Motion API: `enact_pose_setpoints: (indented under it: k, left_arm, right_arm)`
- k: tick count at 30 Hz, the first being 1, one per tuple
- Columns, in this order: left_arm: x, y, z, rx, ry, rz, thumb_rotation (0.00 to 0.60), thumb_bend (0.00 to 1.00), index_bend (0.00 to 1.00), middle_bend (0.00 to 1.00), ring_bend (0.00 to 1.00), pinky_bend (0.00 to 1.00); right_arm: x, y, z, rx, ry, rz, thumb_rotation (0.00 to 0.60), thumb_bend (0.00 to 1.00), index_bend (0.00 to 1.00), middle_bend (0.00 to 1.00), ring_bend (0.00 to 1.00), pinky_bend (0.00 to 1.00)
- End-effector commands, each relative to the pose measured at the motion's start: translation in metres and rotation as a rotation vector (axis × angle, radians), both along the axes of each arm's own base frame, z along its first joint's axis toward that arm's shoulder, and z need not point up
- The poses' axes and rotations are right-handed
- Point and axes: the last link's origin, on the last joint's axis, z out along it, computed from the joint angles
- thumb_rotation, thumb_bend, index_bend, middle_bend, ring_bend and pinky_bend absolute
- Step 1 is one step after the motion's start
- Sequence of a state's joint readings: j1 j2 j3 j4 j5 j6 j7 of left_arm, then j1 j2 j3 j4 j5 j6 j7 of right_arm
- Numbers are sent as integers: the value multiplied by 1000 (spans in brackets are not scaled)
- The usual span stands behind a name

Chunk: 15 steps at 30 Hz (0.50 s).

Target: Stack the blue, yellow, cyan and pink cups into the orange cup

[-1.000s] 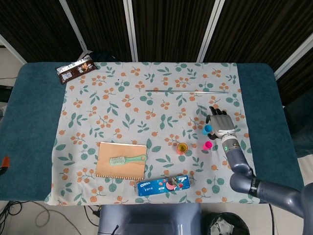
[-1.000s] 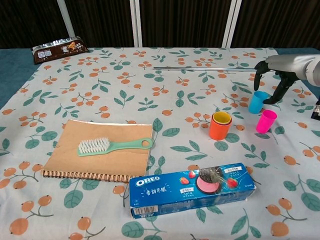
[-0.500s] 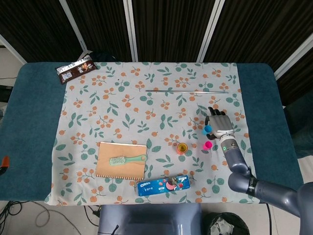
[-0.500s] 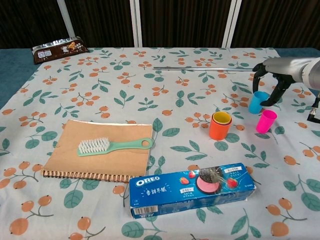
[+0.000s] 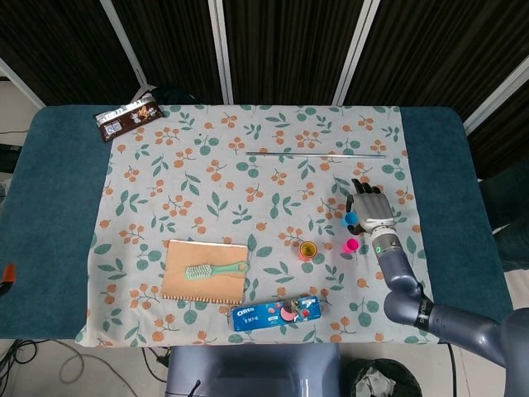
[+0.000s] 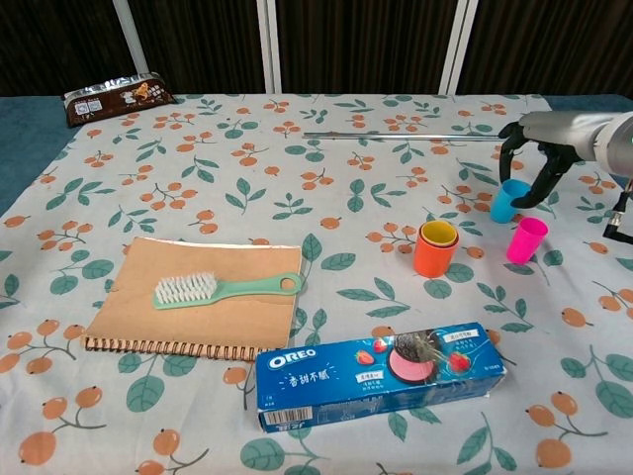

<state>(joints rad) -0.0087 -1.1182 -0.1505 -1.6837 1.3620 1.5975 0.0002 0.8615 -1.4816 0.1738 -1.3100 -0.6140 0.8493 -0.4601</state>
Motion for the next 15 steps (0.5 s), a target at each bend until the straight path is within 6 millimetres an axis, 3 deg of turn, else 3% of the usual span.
enact_pose_setpoints:
  k: [1,8,15]
  left_arm:
    - [0,0,0,0,-1,1,600,349,133,30,0,92]
    - [0,0,0,0,-3,3,600,349,133,30,0,95]
    - [1,0,-1,-2,-6,1,600,348,133,30,0,97]
  right_arm:
    - [3,-1,4,-8,-7,9,600,377,513,0,90,148]
    - [24,3,25,-12,-33,67,600,386,513,0,90,148]
    - [55,29,47,78,-21,134,600,391,513,0,90,148]
